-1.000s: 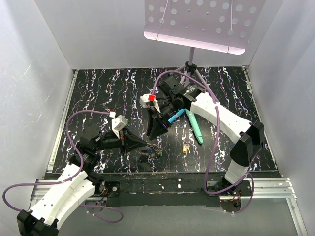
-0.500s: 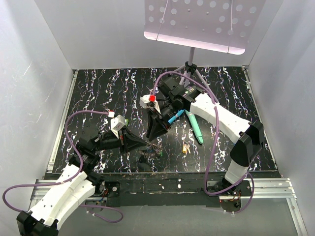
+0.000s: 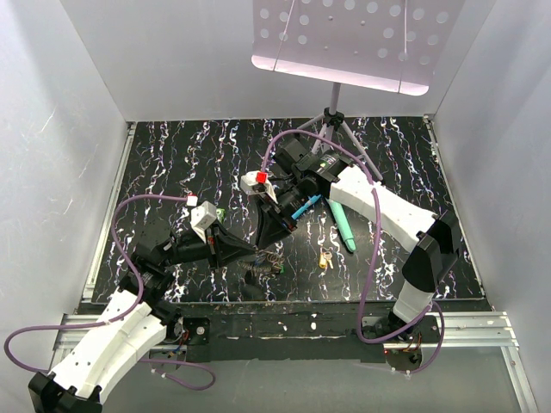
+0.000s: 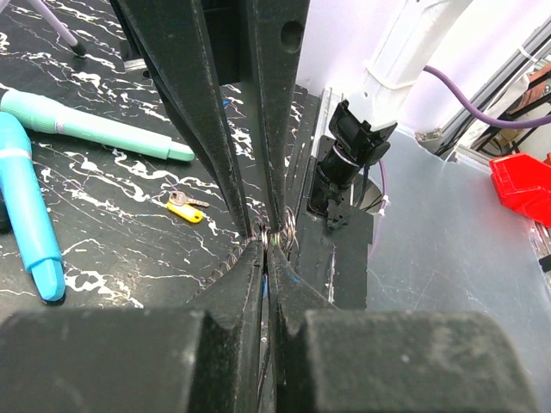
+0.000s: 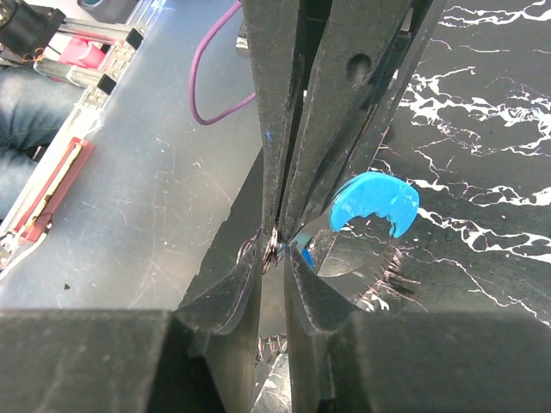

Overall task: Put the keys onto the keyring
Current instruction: Adjust the keyring.

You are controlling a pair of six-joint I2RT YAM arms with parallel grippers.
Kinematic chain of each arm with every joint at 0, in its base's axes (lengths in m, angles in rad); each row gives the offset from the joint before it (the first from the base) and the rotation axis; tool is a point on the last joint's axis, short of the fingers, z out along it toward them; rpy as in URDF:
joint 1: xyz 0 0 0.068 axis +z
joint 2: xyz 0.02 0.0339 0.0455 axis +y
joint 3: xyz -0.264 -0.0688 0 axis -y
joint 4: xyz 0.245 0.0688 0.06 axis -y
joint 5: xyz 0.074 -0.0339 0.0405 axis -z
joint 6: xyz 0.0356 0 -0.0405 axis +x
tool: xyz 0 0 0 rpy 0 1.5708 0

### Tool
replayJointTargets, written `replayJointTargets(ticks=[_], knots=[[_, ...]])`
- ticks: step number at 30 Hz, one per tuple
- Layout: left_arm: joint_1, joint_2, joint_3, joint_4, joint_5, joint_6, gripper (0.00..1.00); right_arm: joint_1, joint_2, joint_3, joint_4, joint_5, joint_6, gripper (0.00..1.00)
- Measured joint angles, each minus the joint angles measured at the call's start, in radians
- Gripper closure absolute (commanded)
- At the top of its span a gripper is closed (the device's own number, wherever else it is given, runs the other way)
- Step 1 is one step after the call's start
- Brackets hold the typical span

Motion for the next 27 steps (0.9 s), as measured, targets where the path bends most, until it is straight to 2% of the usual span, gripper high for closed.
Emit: replayJointTargets(ticks=[2,4,13,18,22,24,27], knots=[[0.000,-0.002,0.000,0.000,-0.003,-0.002,1.00,0.001,0.000,0.000,0.002,0.004,0.003,0.93],[0.000,-0.002,0.000,-0.001,-0.005,-0.002,1.00,0.003,0.000,0.000,0.002,0.005,0.008,0.99],[0.000,-0.003,0.000,-0.010,-0.008,-0.005,0.99,0.004,0.010,0.000,-0.007,0.002,0.023,0.99],[0.000,-0.005,0.000,-0.024,-0.038,-0.020,0.66,0.005,0.016,0.010,-0.010,0.034,0.047,0.99],[0.000,-0.048,0.000,-0.054,-0.097,-0.036,0.45,0.006,0.024,0.010,-0.011,0.080,0.074,0.99],[0.000,-0.092,0.000,-0.077,-0.139,-0.046,0.40,0.006,0.027,0.009,-0.009,0.103,0.091,0.99],[0.000,-0.175,-0.010,-0.092,-0.200,-0.080,0.39,0.006,0.027,0.002,0.003,0.139,0.131,0.99]])
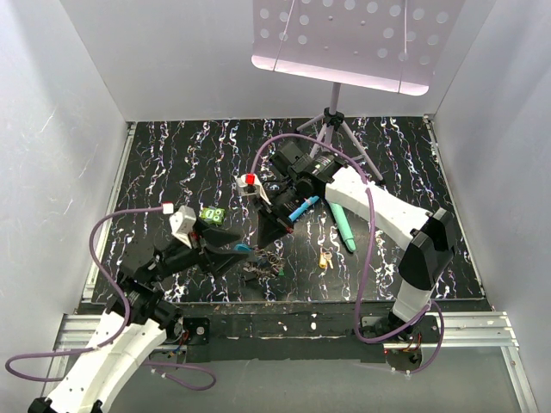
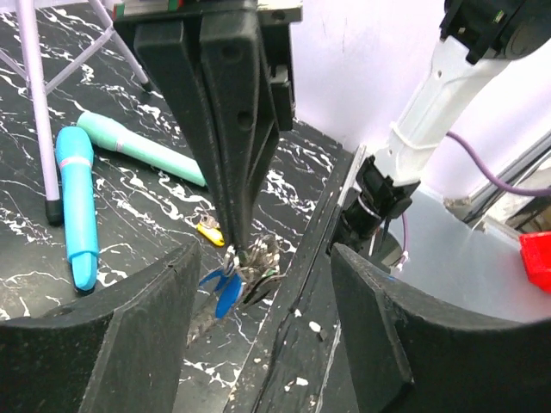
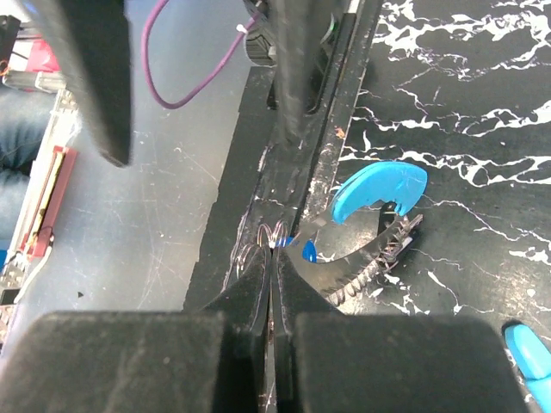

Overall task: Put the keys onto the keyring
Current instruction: Adjust the keyring.

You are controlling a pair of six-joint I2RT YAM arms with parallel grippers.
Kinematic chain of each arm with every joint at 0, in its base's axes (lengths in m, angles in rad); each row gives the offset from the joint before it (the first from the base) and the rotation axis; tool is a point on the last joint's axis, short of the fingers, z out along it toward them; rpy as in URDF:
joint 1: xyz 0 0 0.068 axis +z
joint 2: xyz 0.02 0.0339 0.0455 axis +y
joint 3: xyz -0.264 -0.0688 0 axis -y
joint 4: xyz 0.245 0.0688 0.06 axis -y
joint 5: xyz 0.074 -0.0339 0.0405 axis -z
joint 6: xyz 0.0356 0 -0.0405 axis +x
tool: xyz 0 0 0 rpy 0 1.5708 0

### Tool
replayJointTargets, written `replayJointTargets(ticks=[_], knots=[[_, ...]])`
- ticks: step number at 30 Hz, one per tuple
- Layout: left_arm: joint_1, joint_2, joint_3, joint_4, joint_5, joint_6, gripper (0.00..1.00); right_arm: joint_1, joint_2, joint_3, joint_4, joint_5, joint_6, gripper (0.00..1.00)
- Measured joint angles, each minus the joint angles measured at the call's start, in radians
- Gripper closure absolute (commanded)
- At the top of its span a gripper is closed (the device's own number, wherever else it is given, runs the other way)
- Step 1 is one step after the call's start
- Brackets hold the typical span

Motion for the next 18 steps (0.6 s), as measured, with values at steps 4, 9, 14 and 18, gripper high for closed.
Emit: replayJointTargets(ticks=[4,9,14,18], knots=[[0.000,-0.060,-0.025,0.000,-0.050,-0.088,0.39,0.000,-0.002,-0.039,0.053,0.039,0.068,0.99],[0.000,-0.024,-0.072,0.001,-0.077,-0.224,0.41,0.000,-0.001,-0.065,0.094,0.072,0.135,0.99],[0.000,0.062,-0.087,0.008,-0.087,-0.301,0.42,0.000,-0.001,-0.065,0.122,0.074,0.169,0.99],[-0.001,0.104,-0.092,0.041,-0.089,-0.323,0.47,0.000,-0.001,-0.065,0.126,0.075,0.183,0.99]])
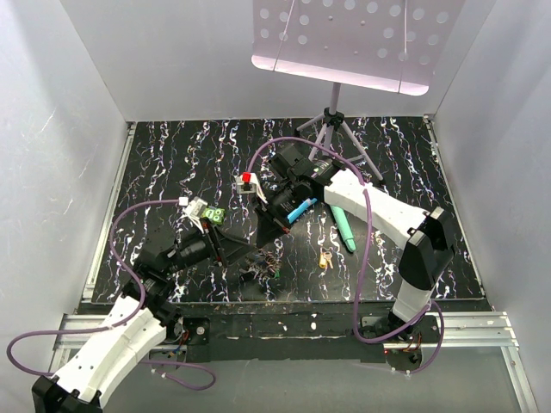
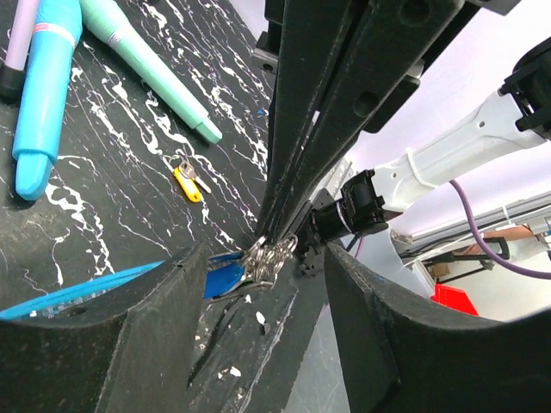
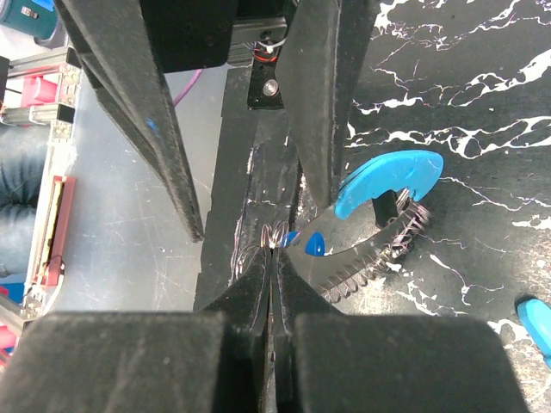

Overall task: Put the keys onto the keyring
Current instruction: Adjust the keyring.

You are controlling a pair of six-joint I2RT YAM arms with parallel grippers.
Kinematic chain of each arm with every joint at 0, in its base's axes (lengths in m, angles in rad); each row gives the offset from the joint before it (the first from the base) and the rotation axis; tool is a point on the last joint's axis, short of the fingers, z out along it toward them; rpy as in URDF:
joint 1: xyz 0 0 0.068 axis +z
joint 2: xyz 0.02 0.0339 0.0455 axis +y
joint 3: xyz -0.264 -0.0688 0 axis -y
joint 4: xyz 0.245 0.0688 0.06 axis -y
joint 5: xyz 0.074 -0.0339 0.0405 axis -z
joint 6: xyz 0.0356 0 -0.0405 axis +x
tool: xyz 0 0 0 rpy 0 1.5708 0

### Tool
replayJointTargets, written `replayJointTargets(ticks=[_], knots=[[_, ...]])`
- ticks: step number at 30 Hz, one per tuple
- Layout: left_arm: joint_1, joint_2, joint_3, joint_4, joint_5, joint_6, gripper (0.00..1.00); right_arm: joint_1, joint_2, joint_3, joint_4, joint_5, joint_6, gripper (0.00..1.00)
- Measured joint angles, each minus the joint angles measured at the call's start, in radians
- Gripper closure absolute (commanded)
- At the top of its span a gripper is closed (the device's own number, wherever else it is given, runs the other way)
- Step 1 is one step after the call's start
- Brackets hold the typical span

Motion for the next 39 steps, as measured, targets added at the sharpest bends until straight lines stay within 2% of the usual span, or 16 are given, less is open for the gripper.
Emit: replayJointTargets(ticks=[8,12,21,29,39], knots=[[-0.016,0.090,-0.018,0.104,0.022,-0.042,0.58,-0.002,0.000,0.000,0.000,0.000,0.010,0.99],[-0.024,0.104,-0.021,0.117,0.029,-0.050,0.60,-0.007,0.000,0.000,0.000,0.000,0.021,0.99],[-0.027,0.062,-0.021,0.068,0.016,-0.028,0.56,-0.011,0.000,0.000,0.000,-0.002,0.030,0.99],[-0.029,-0.008,-0.015,-0.030,-0.031,0.006,0.57,-0.013,0.000,0.000,0.002,-0.018,0.034,0.99],[-0.031,-0.016,-0.012,-0.052,-0.030,0.003,0.59,-0.013,0.000,0.000,0.012,-0.023,0.052,0.99]])
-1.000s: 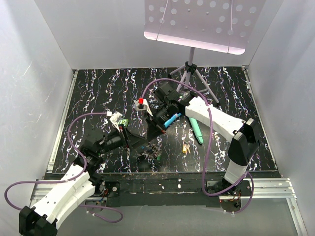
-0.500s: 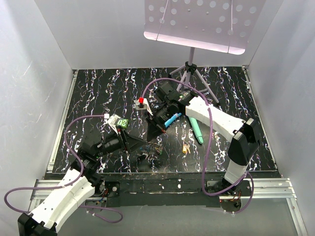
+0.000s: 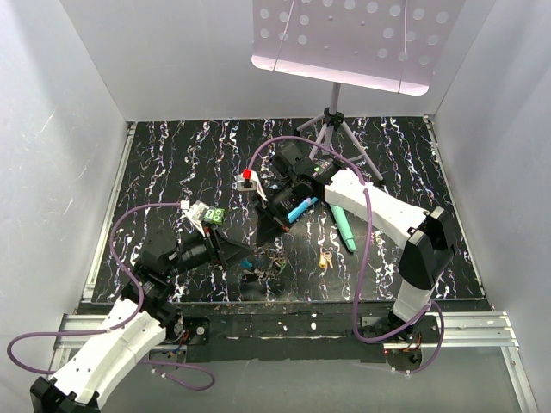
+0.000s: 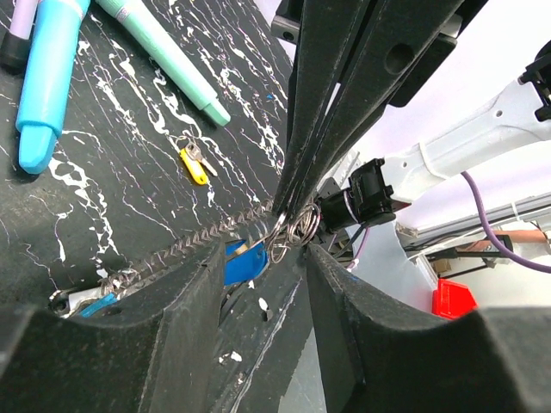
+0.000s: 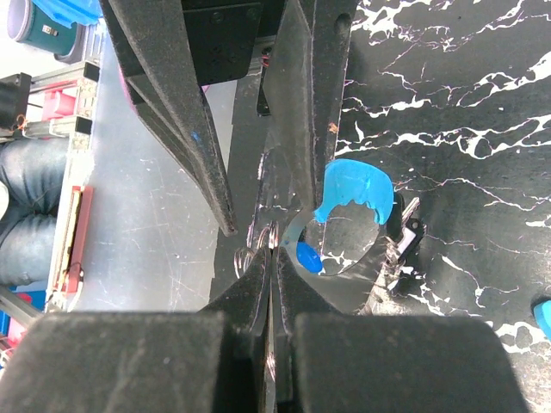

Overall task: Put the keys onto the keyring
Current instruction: Adjust the keyring.

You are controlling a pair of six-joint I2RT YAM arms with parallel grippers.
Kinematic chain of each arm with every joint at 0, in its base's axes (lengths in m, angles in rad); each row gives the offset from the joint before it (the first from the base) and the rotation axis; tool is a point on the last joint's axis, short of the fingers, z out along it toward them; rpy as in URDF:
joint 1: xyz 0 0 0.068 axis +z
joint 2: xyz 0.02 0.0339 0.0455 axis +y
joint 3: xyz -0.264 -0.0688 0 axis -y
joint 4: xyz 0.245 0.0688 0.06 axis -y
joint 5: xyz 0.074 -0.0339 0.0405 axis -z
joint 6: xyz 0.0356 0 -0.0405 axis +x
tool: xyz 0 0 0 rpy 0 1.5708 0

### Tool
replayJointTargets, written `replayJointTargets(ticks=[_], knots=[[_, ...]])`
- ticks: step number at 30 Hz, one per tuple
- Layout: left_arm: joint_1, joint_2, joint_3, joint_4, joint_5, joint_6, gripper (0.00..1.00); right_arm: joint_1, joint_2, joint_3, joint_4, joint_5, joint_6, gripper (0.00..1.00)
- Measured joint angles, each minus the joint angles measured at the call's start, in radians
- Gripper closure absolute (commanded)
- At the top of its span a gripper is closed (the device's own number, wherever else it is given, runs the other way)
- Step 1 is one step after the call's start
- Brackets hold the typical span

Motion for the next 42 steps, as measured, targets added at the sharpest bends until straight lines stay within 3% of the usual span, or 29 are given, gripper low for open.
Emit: replayJointTargets(ticks=[7,11,21,42], knots=[[0.000,0.006,0.000,-0.003,0.005,-0.016,0.61,0.000,0.000,0.000,0.006,0.000,0.008,0.99],[0.000,0.012,0.008,-0.021,0.001,-0.014,0.57,-0.001,0.000,-0.001,0.009,0.000,0.009,0.99],[0.000,-0.085,0.045,-0.124,-0.079,0.016,0.53,-0.002,0.000,-0.001,0.018,-0.008,0.011,0.99],[0.000,0.014,0.031,-0.002,0.077,-0.040,0.55,-0.007,0.005,-0.001,0.034,-0.007,0.029,0.99]])
